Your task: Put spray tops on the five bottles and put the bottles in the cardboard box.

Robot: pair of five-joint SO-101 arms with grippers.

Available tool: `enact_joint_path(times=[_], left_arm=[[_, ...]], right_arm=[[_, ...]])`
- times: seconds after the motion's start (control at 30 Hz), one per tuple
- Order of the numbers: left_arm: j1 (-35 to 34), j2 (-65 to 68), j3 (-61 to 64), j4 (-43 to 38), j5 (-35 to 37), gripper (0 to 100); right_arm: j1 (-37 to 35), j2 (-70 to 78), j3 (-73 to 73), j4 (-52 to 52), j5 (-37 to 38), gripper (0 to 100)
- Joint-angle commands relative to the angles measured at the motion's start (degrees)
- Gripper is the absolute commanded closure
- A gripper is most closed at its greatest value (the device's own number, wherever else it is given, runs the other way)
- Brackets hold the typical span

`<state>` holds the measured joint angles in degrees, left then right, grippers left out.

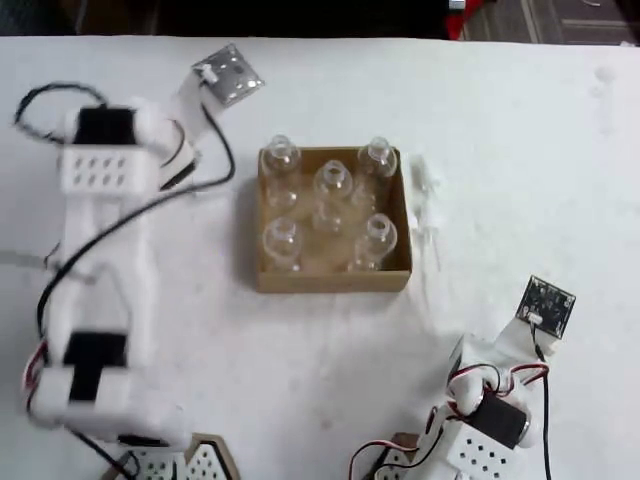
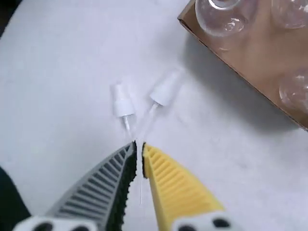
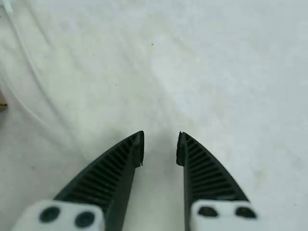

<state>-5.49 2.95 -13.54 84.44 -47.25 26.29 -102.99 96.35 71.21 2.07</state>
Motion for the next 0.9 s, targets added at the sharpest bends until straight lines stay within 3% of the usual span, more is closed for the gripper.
enact_joint_path(times=[0.0, 0.23, 0.47, 0.7, 0.87], left_arm=[[0.9, 14.1, -12.2, 0.5, -4.3, 98], [1.0, 32.1, -27.4, 5.8, -11.7, 97], [0.6, 46.0, -43.3, 9.1, -12.3, 80], [1.6, 55.2, -54.5, 15.8, -19.5, 81], [1.7, 59.8, -61.3, 15.8, -20.0, 81]], right_arm=[[-0.7, 0.0, 0.5, 0.2, 0.3, 90.7], [-0.7, 0.0, 0.5, 0.2, 0.3, 90.7], [-0.8, 0.0, 0.5, 0.2, 0.3, 90.7], [-0.8, 0.0, 0.5, 0.2, 0.3, 90.7], [-0.8, 0.0, 0.5, 0.2, 0.3, 90.7]])
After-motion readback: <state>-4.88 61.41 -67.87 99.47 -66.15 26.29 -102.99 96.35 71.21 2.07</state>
